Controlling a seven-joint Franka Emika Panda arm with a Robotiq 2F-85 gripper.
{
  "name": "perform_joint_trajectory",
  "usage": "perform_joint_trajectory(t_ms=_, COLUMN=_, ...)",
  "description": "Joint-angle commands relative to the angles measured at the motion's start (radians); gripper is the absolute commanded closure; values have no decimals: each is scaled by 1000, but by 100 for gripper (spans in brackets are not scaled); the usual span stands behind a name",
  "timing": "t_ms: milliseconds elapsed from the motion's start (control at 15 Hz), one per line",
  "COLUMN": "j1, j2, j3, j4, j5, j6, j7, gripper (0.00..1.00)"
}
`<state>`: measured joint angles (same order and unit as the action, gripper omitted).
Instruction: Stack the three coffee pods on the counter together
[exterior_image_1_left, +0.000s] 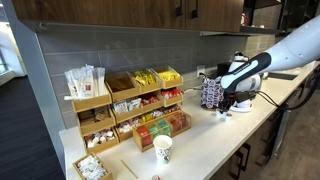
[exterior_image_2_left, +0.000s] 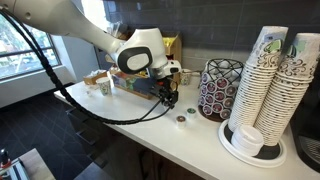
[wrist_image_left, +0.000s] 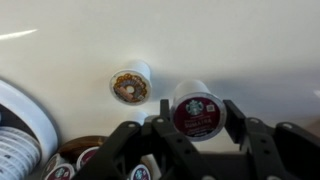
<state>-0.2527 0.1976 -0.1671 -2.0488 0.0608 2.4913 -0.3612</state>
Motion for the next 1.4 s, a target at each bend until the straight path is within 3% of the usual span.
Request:
perform_joint_trajectory(t_ms=0, j1=-2, j2=-5, j3=-27, j4=18, j5=-44, j6=37, j7=76, gripper=71)
perform_joint_trajectory(t_ms=600, j1=1, j2=66, j3=-77, j4=79, j5=-151, j6=26, j7=249, gripper=71)
perform_joint_trajectory(t_ms=1333, j1=-10, j2=124, j3=-65, j4=130, j5=-121, j6=-37, j7=255, gripper=71)
